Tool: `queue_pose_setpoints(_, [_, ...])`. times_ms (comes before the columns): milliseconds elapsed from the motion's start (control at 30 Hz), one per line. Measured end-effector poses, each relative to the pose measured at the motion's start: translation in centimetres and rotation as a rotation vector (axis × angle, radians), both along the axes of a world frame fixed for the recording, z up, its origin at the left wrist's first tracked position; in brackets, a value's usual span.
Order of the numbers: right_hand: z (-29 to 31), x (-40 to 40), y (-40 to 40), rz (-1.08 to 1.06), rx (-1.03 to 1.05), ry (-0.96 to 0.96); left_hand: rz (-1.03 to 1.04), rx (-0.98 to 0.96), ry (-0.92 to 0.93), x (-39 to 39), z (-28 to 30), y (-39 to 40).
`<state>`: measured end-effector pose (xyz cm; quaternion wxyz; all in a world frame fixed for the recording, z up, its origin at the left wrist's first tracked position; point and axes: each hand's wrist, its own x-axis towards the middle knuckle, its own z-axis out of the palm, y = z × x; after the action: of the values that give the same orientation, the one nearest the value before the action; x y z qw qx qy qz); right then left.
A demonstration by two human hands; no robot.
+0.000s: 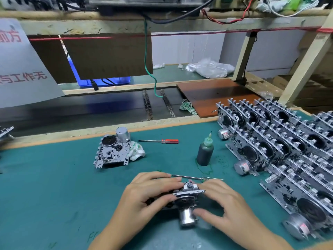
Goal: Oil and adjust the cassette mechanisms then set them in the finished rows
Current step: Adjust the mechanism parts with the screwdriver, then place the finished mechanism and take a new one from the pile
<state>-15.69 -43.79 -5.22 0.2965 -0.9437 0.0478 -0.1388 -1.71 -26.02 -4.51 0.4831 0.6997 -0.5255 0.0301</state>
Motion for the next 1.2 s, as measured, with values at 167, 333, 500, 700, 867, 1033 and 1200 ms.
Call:
queue_pose_setpoints(167, [2.3, 0.5, -0.4, 0.023, -0.146, 0.078, -0.007, 0.021, 0.011, 0.0, 0.5, -0.1])
queue_pose_setpoints(333, [6.5, 2.5, 0.5, 0.149, -0.587, -0.066, 0.143, 0.055, -0.193, 0.5, 1.9, 0.5])
queue_pose_setpoints(500, [8.3, 3.5, 0.4, 0.346, -0.734, 0.115, 0.189, 0.160, -0.529, 0.0, 3.4, 0.4])
queue_pose_setpoints(700, [11.3, 1.3, -2.7, 0.308, -0.488, 0.022, 0.044, 0.160, -0.745, -0.3, 8.6, -3.4])
queue_pose_setpoints(867, [15.5, -2.4, -9.0, 0.066, -0.295, -0.093, -0.117, 0.121, -0.814, -1.1, 14.8, -11.8])
queue_pose_setpoints(1033, [18.1, -4.7, -16.0, -0.148, -0.277, -0.151, -0.168, 0.060, -0.901, -1.9, 18.4, -21.9])
queue_pose_setpoints(1200, [18.8, -4.5, -24.0, -0.387, -0.408, -0.167, -0.052, 0.087, -1.166, -1.8, 19.3, -32.7])
